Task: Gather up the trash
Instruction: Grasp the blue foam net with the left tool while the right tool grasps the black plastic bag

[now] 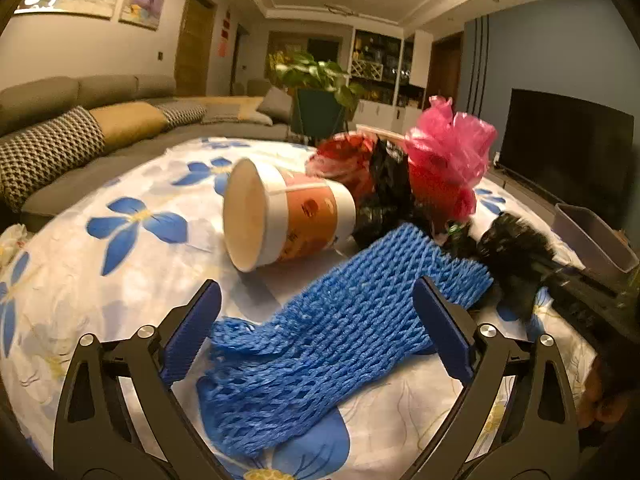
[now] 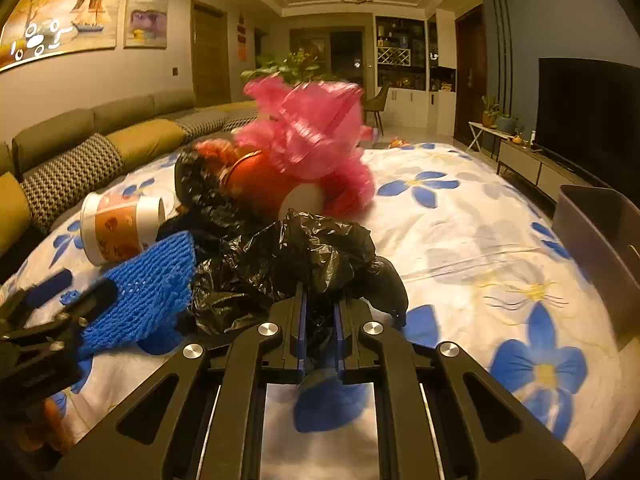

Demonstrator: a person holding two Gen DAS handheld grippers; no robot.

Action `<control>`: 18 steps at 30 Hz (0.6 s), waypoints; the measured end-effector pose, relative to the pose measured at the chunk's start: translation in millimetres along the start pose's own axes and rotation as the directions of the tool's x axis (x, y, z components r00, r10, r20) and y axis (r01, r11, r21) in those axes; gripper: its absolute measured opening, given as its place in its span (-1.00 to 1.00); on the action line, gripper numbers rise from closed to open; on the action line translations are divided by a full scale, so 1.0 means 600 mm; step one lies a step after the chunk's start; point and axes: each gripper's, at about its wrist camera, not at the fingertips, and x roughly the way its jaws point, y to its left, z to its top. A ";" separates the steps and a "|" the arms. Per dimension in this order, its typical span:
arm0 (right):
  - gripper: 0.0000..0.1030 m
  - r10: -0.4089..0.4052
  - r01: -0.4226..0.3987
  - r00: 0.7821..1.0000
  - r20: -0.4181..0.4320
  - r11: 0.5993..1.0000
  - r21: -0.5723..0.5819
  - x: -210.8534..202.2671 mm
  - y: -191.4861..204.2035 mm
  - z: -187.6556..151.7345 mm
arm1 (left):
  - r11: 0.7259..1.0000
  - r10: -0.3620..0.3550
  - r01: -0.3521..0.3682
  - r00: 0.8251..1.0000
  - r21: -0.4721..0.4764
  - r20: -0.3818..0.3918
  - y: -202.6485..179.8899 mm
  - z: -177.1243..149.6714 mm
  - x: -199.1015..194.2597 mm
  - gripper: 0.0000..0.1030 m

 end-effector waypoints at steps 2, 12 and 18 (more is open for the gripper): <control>-0.78 -0.008 0.008 1.000 0.014 1.000 0.007 -0.013 -0.008 0.001 | 1.000 -0.008 0.008 1.000 0.002 -0.023 0.000 -0.002 0.011 0.75; -0.78 -0.038 0.036 0.998 0.046 0.999 0.038 -0.047 -0.036 0.006 | 0.995 -0.095 0.096 0.991 0.014 -0.099 -0.011 -0.013 0.029 -0.36; -0.78 -0.045 0.043 0.998 0.054 0.998 0.040 -0.061 -0.041 0.003 | 0.990 -0.142 0.143 0.985 0.012 -0.095 -0.019 -0.012 0.015 -0.83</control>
